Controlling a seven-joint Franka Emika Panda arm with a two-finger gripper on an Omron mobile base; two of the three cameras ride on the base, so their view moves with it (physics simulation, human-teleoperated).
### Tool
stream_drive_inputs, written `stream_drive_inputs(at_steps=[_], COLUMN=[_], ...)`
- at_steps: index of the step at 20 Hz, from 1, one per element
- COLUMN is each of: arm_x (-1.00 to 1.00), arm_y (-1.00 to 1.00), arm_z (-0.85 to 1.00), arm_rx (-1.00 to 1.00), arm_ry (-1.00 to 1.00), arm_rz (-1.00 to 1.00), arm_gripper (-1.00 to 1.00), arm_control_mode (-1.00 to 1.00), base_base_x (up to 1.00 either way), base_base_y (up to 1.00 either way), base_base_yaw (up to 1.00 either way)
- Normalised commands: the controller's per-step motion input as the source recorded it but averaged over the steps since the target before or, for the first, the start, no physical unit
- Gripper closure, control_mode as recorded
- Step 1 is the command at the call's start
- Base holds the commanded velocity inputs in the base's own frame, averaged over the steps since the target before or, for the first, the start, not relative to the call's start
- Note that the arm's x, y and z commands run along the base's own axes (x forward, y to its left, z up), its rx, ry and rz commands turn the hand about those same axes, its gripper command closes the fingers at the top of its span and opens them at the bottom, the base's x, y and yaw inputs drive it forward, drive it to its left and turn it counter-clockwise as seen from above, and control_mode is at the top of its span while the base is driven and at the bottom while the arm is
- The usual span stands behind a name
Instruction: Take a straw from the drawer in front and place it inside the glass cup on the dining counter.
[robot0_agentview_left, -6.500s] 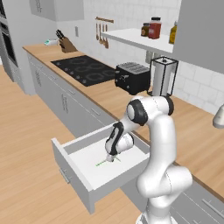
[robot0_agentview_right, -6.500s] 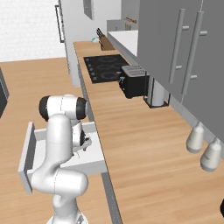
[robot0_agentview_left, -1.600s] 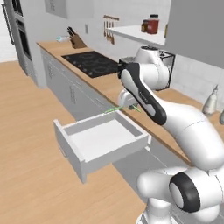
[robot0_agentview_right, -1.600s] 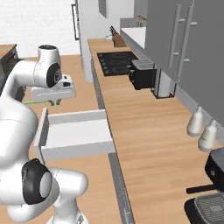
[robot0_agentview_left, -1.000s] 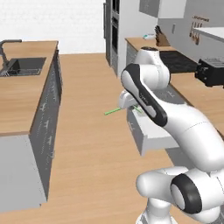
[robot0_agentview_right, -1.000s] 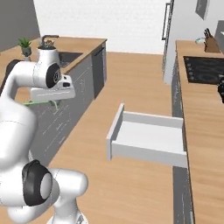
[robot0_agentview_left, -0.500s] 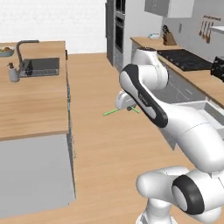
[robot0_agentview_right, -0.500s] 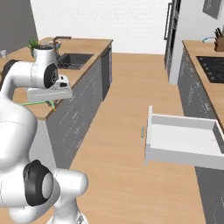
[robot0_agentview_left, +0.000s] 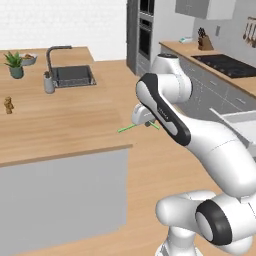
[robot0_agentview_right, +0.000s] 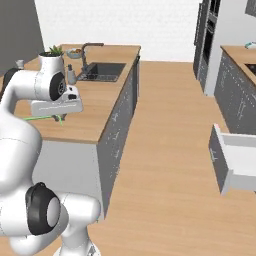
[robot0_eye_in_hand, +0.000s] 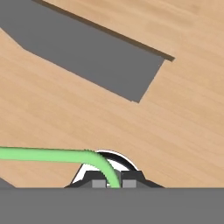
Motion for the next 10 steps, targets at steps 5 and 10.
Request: stream_drive_inputs(at_steps=[5,10], arm_x=[0.00,0.00], arm_y=[0.00,0.00], arm_z=[0.00,0.00], arm_rx=[0.00,0.00], arm_ry=[0.00,0.00], arm_rz=[0.00,0.00], arm_gripper=[1.00,1.00], arm_control_mode=[1.00,1.00], base_base_x=[0.18,0.00], base_base_y=[1.00,1.00], base_base_yaw=[-0.14,-0.13])
